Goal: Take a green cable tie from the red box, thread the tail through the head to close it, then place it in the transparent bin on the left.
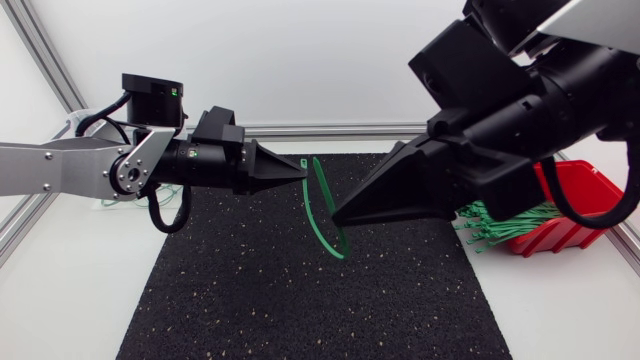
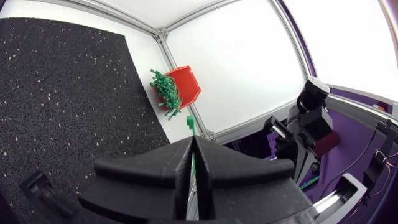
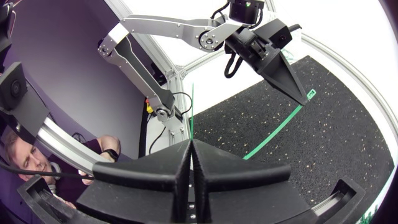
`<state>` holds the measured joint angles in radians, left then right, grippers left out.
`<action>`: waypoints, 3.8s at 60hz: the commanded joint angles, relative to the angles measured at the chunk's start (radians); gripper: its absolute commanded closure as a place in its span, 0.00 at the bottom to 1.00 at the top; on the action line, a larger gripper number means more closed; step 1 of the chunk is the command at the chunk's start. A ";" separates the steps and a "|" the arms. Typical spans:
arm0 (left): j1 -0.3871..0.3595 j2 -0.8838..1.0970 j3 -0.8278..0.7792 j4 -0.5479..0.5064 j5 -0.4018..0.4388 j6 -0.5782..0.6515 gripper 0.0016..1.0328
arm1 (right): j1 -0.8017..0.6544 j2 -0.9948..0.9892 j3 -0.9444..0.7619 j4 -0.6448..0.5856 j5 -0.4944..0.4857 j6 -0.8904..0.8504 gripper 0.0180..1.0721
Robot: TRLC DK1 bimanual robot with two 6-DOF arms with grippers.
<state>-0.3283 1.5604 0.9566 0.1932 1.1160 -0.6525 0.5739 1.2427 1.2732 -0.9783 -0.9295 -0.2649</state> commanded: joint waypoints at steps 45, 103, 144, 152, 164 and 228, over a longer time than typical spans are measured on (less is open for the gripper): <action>-0.054 -0.089 -0.119 0.123 -0.070 0.013 0.97 | -0.005 0.144 0.104 -0.175 -0.120 0.095 0.95; -0.143 -0.220 -0.274 0.405 -0.220 0.014 0.97 | -0.065 0.182 0.124 -0.355 -0.381 0.651 0.95; -0.204 -0.298 -0.375 0.586 -0.386 0.031 0.97 | -0.071 0.345 0.272 -0.442 -0.425 0.713 0.95; -0.209 -0.321 -0.386 0.598 -0.410 0.031 0.97 | -0.085 0.359 0.258 -0.441 -0.425 0.713 0.94; -0.238 -0.362 -0.412 0.606 -0.455 0.045 0.97 | -0.103 0.350 0.242 -0.439 -0.427 0.711 0.95; -0.288 -0.436 -0.441 0.601 -0.504 0.048 0.97 | -0.098 0.342 0.178 -0.381 -0.434 0.705 0.95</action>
<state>-0.6014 1.1488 0.5484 0.7834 0.6182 -0.6048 0.4759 1.5845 1.4693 -1.3609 -1.3582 0.4198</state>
